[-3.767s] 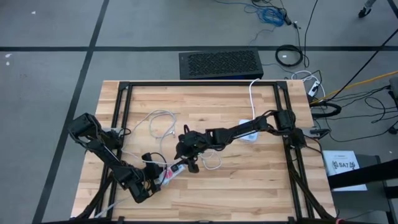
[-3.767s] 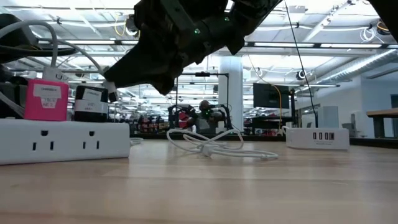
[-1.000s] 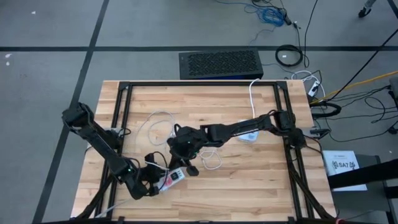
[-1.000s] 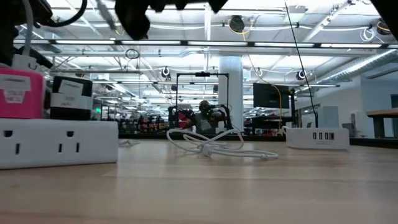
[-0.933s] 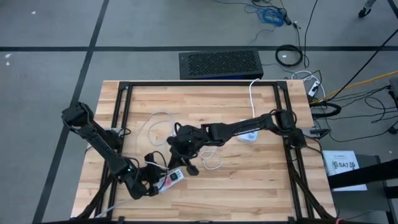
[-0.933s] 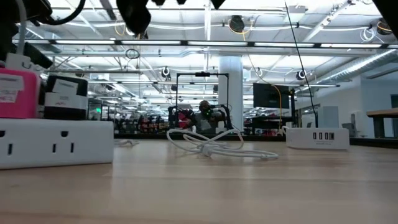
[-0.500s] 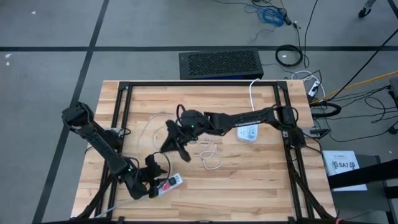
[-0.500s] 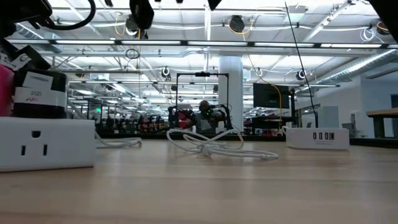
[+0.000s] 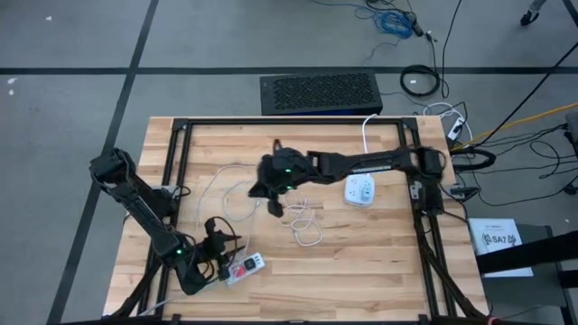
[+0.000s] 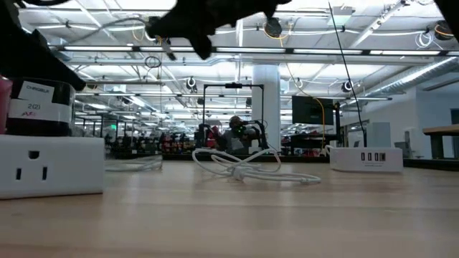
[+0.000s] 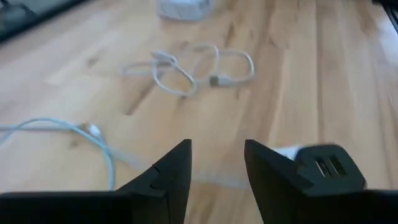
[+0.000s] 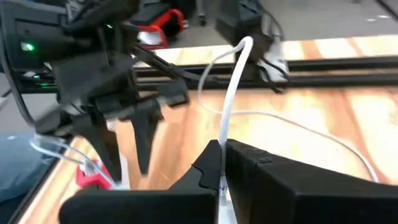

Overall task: Insert USB
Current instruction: Insert the top right white cable charger into the black adapter charger

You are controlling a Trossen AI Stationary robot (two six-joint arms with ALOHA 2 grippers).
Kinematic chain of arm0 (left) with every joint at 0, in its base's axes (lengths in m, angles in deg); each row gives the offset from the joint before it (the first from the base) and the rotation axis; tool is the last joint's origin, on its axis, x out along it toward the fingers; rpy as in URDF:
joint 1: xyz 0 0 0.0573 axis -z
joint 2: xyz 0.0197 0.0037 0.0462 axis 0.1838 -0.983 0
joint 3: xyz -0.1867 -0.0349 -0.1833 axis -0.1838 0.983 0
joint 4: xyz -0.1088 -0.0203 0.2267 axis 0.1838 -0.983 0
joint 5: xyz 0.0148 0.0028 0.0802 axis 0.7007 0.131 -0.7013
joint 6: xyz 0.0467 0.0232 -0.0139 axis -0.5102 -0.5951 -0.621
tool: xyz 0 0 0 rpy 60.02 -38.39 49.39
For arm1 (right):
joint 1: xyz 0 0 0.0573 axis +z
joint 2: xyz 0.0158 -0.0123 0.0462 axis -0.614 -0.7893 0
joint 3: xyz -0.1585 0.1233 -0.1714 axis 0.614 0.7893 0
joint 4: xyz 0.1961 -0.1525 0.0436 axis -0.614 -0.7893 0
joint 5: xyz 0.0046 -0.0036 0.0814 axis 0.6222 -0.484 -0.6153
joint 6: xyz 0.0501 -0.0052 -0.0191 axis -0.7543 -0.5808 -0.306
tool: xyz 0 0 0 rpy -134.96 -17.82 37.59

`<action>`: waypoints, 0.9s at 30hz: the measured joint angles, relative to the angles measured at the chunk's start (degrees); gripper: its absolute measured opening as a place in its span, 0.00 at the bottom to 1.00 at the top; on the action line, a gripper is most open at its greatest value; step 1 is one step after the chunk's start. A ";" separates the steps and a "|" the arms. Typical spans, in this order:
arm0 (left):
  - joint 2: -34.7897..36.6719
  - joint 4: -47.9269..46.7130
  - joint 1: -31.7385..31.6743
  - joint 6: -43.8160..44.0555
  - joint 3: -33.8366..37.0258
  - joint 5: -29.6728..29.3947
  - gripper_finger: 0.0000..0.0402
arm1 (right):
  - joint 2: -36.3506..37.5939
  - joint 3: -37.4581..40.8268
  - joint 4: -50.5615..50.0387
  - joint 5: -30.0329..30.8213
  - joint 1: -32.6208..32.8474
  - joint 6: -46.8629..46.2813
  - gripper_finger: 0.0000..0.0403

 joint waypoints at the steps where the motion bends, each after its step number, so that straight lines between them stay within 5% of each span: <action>1: 0.00 -0.51 0.42 0.80 0.00 -1.58 0.38 | 1.58 2.32 0.74 0.97 -0.02 -0.20 0.00; 5: 0.00 -2.53 2.45 4.67 -0.02 -8.73 0.38 | 10.23 16.90 10.87 5.42 -0.36 -4.61 0.00; 8: 0.00 -3.46 3.48 9.82 0.35 -17.04 0.38 | 15.75 31.20 30.15 11.37 0.32 -12.74 0.00; 13: 0.02 -3.15 2.50 14.79 0.76 -24.37 0.38 | 15.35 44.92 55.66 26.36 6.52 -18.65 0.00; 20: 0.02 1.65 -1.46 14.83 0.76 -23.96 0.38 | 6.94 39.55 62.25 41.38 14.62 -15.66 0.00; 27: 0.04 3.58 -2.86 11.74 -1.29 -23.99 0.38 | -0.43 28.86 60.42 42.21 17.85 -12.73 0.00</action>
